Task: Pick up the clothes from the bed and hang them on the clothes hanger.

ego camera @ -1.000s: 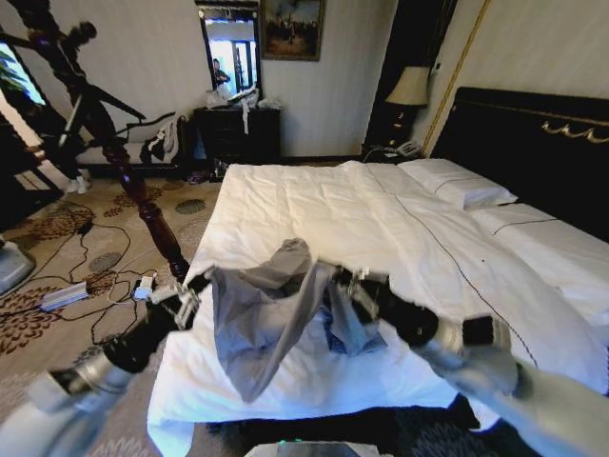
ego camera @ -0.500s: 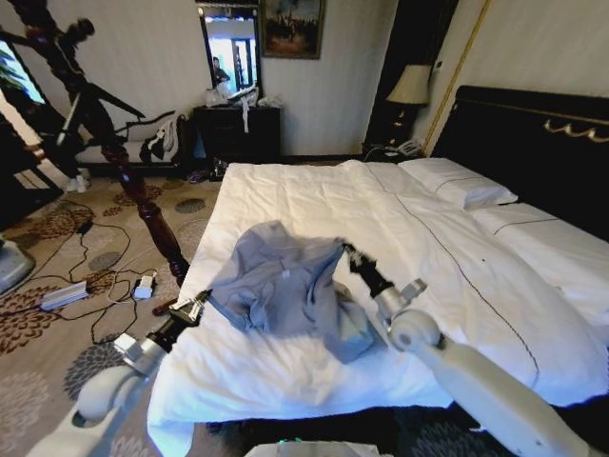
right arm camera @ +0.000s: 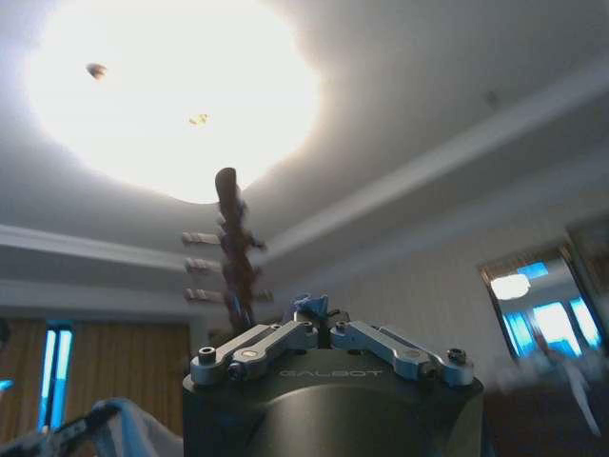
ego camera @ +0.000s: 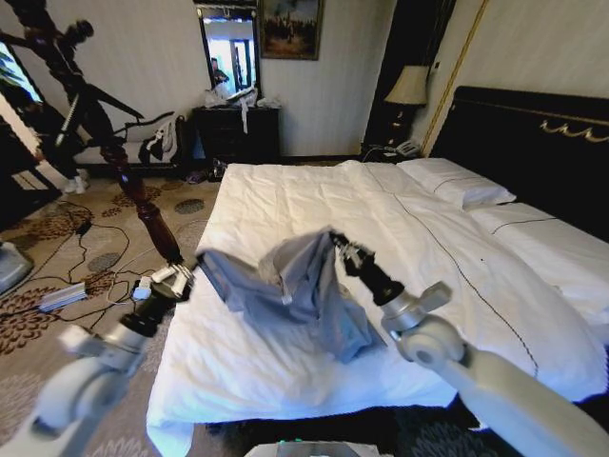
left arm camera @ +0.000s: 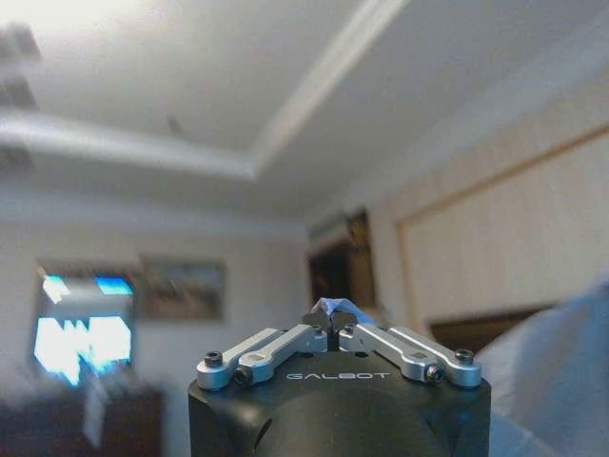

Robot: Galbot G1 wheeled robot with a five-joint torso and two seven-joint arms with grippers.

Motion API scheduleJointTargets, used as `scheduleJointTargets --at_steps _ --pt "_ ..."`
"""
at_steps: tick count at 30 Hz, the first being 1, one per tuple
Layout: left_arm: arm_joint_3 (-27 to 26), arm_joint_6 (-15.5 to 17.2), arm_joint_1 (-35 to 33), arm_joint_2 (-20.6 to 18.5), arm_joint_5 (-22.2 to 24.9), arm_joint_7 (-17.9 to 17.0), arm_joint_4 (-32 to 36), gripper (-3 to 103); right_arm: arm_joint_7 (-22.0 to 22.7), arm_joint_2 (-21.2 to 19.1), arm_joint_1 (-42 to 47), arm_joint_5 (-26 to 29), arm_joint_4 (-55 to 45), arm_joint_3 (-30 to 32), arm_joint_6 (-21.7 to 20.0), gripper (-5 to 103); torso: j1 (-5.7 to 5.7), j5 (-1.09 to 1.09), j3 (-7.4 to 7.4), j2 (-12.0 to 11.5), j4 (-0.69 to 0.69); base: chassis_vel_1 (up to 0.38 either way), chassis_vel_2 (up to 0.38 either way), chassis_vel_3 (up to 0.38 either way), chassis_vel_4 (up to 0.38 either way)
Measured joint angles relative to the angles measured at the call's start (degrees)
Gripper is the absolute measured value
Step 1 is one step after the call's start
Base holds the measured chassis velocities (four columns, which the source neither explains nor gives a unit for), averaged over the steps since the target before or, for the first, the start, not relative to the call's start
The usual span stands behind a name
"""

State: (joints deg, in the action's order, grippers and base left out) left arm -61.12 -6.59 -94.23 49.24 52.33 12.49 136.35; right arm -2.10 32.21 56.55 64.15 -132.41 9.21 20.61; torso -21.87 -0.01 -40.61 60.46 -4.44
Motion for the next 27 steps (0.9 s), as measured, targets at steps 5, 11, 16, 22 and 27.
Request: scheduleJointTargets --at_steps 5,11,16,22,27 --pt "-16.12 2.00 1.75 -7.78 11.11 -4.85 1.33 0 -0.04 -4.76 -3.44 6.51 -2.98 7.36 -0.06 0 -0.01 0.02 0.00 0.00 -0.04 0.000 0.000 0.000 0.000" --pt "-23.43 3.36 2.01 -10.88 15.82 -5.32 -1.15 0 1.07 -6.37 -5.98 13.12 -4.02 12.89 -2.68 0 0.00 0.01 0.00 0.00 -0.01 0.000 0.000 0.000 0.000" --pt "-13.80 3.43 2.49 -6.93 8.24 -4.74 -3.10 0 4.15 -3.96 -3.02 8.57 -1.79 8.22 -5.49 0 -0.01 -0.01 -0.01 -0.01 -0.03 0.000 0.000 0.000 0.000" --pt "-7.13 3.47 3.80 -4.99 4.06 -4.93 -6.09 0 4.40 -1.09 -3.07 4.35 2.49 2.43 -7.46 0 -0.01 0.00 -0.01 -0.01 -0.03 0.000 0.000 0.000 0.000" --pt "-6.06 3.47 3.68 -5.16 3.19 -5.01 -8.73 0 3.86 1.22 -4.26 2.40 6.35 -1.38 -7.93 0 -0.02 0.01 -0.01 -0.01 -0.02 0.000 0.000 0.000 0.000"
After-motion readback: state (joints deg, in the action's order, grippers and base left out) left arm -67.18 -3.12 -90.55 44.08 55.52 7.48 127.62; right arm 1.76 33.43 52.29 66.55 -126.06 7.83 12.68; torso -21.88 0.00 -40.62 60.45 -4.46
